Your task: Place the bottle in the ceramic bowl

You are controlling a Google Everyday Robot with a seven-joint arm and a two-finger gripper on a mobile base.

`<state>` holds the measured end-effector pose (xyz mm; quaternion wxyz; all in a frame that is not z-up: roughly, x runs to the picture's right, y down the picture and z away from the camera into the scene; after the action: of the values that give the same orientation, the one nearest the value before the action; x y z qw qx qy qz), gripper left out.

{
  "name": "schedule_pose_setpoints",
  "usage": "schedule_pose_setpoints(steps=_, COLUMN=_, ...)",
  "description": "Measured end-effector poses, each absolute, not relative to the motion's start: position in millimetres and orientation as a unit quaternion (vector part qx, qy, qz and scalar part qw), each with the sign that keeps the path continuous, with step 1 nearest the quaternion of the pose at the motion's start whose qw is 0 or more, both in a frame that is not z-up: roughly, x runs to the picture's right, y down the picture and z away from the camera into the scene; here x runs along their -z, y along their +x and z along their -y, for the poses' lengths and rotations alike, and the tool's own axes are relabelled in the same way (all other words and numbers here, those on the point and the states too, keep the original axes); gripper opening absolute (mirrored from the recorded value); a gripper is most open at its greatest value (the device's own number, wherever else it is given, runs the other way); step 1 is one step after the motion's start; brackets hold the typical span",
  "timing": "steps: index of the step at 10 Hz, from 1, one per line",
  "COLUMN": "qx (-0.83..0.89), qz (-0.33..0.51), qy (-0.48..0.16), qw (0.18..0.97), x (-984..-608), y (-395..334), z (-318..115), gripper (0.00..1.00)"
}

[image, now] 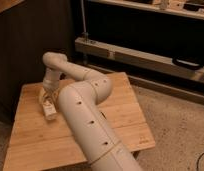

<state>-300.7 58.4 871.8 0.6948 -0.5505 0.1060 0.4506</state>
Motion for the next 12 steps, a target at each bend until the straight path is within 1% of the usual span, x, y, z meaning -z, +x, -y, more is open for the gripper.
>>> schedule_pose_setpoints(steps=4, qx=-0.456, qz=-0.053, qy=-0.573, qw=0.679, x=-861.3, y=-224.6, z=-40.3, gripper=0.00)
schedule_pose_setpoints(steps=8, qx=-0.454, qz=0.008, qy=-0.585, qw=0.672, x=-838.3, y=-206.7, z=-19.4, gripper=0.00)
schedule_pose_setpoints(steps=10, qx=-0.455, qz=0.033, qy=-0.573, qw=0.681, x=-820.9, y=-196.0, z=-11.6, gripper=0.00)
schedule_pose_setpoints(steps=12, qx=-0.455, qz=0.053, qy=-0.555, qw=0.694, x=-809.2, y=-177.0, z=-15.5, gripper=0.00)
